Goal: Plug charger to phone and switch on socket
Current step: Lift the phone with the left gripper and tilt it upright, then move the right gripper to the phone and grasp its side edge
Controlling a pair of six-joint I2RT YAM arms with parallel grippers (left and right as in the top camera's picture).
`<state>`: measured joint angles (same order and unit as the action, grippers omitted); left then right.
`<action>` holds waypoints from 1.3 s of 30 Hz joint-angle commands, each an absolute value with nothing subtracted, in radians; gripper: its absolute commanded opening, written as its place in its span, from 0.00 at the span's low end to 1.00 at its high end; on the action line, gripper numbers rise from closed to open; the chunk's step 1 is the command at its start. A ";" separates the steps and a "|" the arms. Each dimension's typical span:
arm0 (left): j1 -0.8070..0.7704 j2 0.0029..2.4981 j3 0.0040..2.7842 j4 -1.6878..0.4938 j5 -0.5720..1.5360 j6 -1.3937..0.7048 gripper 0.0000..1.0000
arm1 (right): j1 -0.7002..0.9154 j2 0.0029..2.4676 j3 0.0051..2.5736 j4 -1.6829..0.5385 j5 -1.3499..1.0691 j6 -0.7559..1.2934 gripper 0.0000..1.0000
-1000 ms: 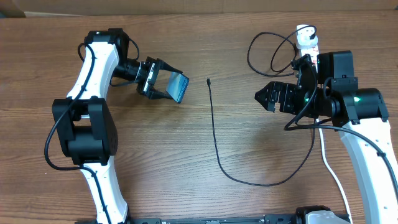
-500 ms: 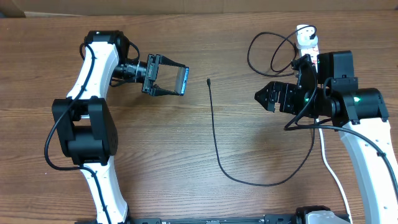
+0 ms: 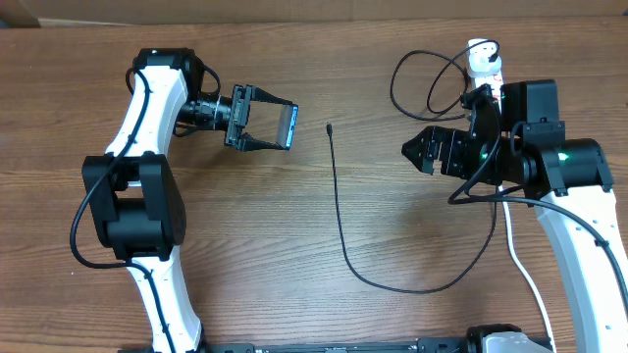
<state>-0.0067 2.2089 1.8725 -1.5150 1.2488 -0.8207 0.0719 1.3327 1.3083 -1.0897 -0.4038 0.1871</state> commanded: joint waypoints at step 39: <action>-0.138 2.204 1.901 -1.370 0.919 -1.065 0.04 | 0.461 1.483 1.331 -0.736 -0.278 0.663 0.80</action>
<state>-0.1200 2.2089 1.8729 -1.3823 0.9340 -1.0023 0.4591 1.4887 1.3083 -0.7441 -0.3050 0.5949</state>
